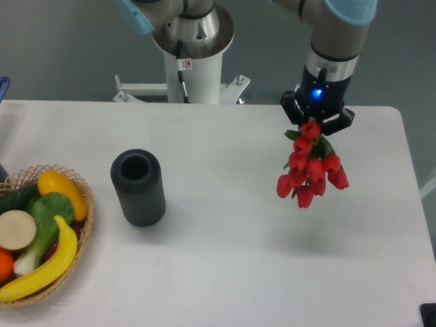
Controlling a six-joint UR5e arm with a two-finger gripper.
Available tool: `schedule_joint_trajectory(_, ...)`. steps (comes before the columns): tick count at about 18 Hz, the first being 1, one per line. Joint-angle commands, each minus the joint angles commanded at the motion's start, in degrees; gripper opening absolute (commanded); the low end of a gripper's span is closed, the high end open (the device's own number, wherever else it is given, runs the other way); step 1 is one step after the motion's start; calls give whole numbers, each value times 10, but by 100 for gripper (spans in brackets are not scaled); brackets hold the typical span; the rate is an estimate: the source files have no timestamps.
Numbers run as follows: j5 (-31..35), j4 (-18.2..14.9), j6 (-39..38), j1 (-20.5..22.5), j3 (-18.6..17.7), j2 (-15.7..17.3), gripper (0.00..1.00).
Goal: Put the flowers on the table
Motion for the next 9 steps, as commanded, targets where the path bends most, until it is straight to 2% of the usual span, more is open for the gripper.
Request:
schedule_joint_trajectory(4, 0, 5, -3, -16, 8, -31, 10)
schedule_joint_trajectory(9, 0, 12, -29, -35, 7, -70, 17)
